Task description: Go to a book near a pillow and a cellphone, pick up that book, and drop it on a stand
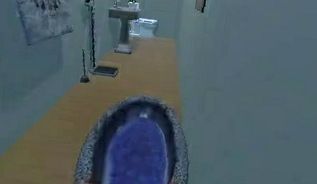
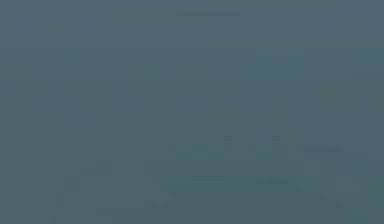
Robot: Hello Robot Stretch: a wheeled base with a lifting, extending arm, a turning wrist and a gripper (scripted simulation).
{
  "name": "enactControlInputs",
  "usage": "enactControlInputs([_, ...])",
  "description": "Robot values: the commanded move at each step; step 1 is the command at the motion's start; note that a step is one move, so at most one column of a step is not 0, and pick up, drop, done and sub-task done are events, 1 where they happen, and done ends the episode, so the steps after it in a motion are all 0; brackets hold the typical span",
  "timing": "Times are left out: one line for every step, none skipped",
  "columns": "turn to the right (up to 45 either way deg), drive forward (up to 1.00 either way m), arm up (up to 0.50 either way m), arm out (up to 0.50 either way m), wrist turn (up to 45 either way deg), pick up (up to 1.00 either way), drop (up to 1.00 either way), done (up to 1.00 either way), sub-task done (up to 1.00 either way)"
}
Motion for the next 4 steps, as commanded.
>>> enactControlInputs([-45.0, 0.0, 0.0, 0.0, 0.0, 0.0, 0.0, 0.0, 0.0])
enactControlInputs([-45.0, 0.0, 0.0, 0.0, 0.0, 0.0, 0.0, 0.0, 0.0])
enactControlInputs([-42.0, 0.0, 0.0, 0.0, 0.0, 0.0, 0.0, 0.0, 0.0])
enactControlInputs([0.0, 0.2, 0.0, 0.0, 0.0, 0.0, 0.0, 0.0, 0.0])
